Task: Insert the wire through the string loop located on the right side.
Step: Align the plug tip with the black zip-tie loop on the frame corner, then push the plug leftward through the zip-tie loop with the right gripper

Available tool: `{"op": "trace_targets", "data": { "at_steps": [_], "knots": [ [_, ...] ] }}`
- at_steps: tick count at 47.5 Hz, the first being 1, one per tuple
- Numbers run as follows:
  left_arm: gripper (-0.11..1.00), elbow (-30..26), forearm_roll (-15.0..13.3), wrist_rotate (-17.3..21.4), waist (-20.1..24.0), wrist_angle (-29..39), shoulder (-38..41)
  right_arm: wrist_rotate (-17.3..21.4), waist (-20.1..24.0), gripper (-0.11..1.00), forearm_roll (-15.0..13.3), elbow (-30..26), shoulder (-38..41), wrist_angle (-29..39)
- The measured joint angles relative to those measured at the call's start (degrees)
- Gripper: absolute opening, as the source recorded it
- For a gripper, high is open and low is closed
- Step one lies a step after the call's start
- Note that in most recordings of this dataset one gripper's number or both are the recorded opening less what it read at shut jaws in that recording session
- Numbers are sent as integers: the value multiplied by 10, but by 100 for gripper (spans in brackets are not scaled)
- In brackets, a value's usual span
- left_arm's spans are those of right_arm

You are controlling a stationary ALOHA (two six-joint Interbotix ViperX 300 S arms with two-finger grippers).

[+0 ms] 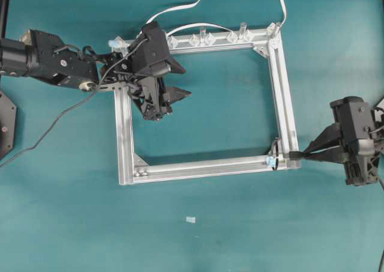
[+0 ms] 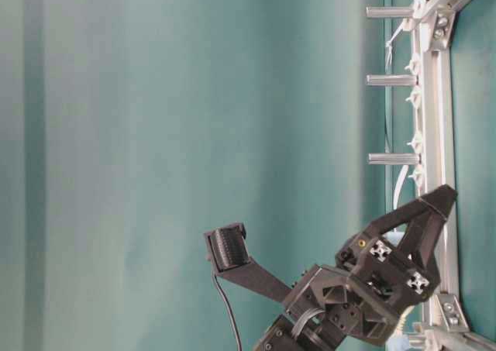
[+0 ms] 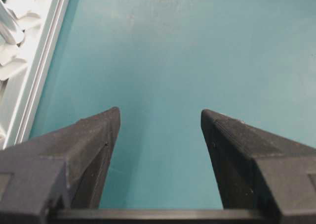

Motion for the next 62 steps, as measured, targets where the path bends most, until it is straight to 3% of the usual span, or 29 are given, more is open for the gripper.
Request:
{"op": "trace_targets", "data": {
  "at_steps": [26,62],
  "knots": [
    [69,0,0,0,0,0,1,0,0,14,-2,-19,4,-1],
    [69,0,0,0,-25,0,0,0,0,14,-13,-99,132,-27]
  ]
}}
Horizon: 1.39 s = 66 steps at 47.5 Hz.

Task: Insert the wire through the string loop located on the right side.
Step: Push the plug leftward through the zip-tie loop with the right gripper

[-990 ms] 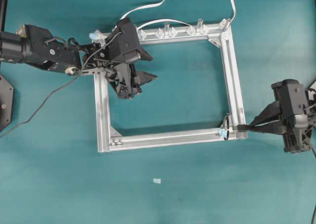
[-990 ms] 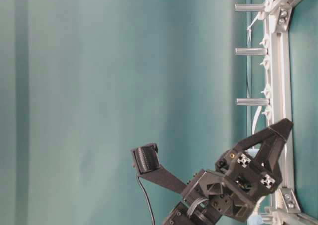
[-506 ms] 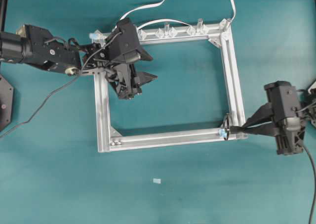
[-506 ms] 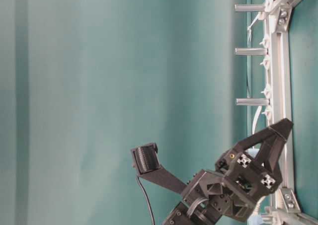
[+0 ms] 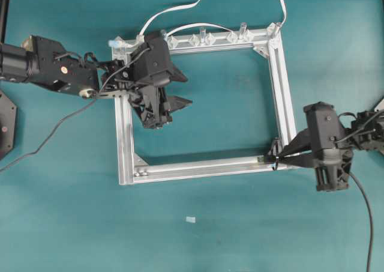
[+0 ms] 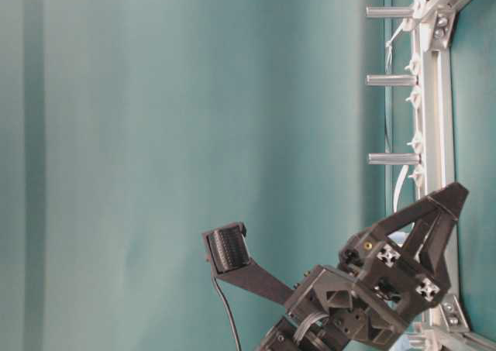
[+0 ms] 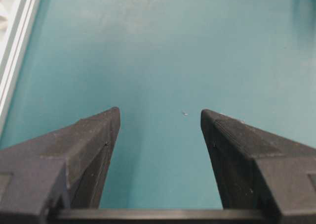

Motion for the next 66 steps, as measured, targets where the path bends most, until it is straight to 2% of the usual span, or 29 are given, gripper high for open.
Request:
{"op": "trace_targets", "data": {
  "at_steps": [18,35,46,54,66],
  "knots": [
    [69,4,-1,1,-6,0,-1,0,0,14,0,-28,40,-15],
    [69,30,-1,1,-5,0,-24,0,0,14,0,-31,44,-15],
    [69,28,-1,1,-12,0,-25,0,0,14,0,-32,43,-15],
    [69,17,-1,1,-40,0,-25,0,0,14,0,-32,44,-15],
    [69,-3,-1,1,-125,3,-6,0,0,14,0,-32,44,-15]
  ]
}}
